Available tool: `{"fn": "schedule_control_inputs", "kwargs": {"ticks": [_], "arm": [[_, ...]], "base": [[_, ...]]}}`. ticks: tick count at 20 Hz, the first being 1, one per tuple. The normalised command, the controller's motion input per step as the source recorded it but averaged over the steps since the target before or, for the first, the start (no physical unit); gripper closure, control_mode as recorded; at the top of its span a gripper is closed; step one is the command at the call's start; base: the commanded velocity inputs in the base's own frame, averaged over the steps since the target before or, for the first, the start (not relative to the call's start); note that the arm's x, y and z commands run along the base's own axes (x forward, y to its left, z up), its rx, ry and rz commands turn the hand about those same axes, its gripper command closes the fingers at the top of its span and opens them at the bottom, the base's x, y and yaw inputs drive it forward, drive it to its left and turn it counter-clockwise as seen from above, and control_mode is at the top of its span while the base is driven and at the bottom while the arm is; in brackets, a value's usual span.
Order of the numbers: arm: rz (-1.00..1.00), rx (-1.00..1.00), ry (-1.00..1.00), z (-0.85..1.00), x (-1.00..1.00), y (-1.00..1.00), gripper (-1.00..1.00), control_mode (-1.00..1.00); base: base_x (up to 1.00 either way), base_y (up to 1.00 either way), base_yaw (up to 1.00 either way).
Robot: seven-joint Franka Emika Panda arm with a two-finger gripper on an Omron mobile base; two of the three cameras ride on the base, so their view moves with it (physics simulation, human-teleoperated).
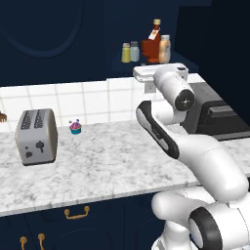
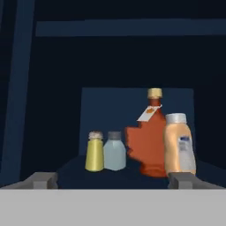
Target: Put the shaker and condiment bottle from the counter next to their counterparts in the cabinet.
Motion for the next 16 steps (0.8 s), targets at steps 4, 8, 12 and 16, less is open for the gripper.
{"fn": "schedule_control_inputs", "kwargs": {"ticks": [4,8,12,16], "arm": [[-0.07,0.1,-0.05,-0.61,-1.0,-0.14,-1.0,-1.0],[-0.06,0.11,0.0,-0.74,-1.0,-0.12,-1.0,-1.0],[-0.06,0.11,0.0,-0.75,-1.0,-0.09,-1.0,-1.0],[-0.06,0.11,0.02,-0.74,-1.0,-0.06,-1.0,-1.0]], "base": [[0.0,0.0,0.0],[0.0,0.0,0.0],[0.0,0.0,0.0],[0.0,0.0,0.0]]}}
